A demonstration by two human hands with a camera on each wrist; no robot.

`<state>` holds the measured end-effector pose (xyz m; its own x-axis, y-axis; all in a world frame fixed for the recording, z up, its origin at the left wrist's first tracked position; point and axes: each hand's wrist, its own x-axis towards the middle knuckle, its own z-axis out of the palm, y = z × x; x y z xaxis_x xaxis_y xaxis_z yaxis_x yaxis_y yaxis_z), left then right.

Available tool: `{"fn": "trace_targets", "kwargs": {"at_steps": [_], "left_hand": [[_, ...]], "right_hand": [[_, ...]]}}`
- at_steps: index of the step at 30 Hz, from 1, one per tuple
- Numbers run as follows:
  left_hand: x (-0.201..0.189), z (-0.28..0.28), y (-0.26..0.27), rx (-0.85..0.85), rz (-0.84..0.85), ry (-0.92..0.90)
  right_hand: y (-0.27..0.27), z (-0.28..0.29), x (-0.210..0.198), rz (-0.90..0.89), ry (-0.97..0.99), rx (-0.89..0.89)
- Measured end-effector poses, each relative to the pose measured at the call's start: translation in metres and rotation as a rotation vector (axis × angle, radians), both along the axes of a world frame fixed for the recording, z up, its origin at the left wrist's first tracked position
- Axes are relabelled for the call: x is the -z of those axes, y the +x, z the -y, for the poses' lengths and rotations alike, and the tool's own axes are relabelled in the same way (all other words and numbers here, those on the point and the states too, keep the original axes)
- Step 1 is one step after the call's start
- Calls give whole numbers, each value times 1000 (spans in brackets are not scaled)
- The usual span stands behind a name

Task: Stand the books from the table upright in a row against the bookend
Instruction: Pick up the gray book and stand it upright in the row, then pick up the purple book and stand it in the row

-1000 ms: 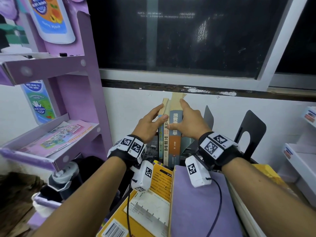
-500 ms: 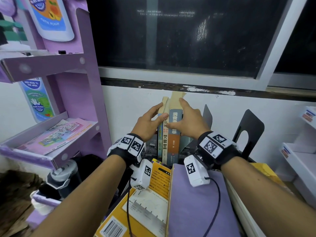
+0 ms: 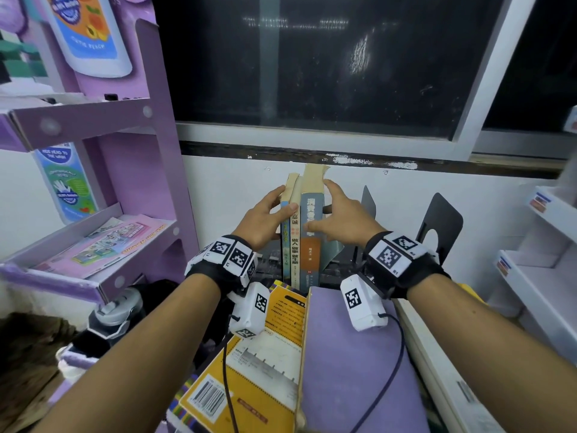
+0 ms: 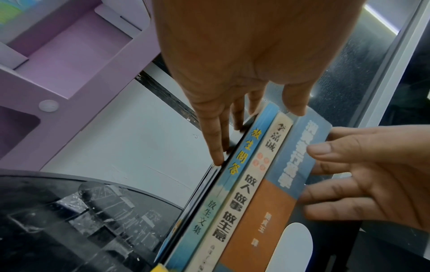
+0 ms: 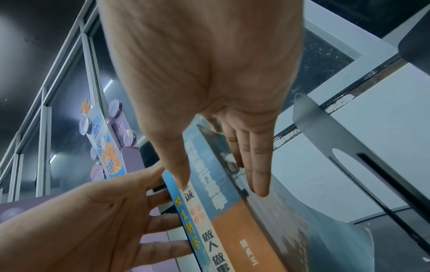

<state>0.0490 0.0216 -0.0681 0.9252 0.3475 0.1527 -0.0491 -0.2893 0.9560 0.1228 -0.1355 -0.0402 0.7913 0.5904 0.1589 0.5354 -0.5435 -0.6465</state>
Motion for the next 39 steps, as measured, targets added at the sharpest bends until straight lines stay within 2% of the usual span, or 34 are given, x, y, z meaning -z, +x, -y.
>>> {"fn": "trace_targets", "kwargs": {"at_steps": [4,8,15,26,34,39], "left_hand": [[-2,1,-13,-26,-49,55],[-3,6,-27,-77,-141,103],[1,29,-52,-57,-315,131],[7,92,-70,243,-641,399],[10,101,-73,266,-676,519],[13,97,-75,225,-670,510]], "right_hand": [[-12,23,-11,-30,-97,7],[-25,51,-14,-63,-281,-44],[-50,87,-3,-148,-498,-96],[-72,111,11,-185,-601,-85],[-78,106,17,-122,-702,-101],[-79,102,17,-91,-699,-103]]}}
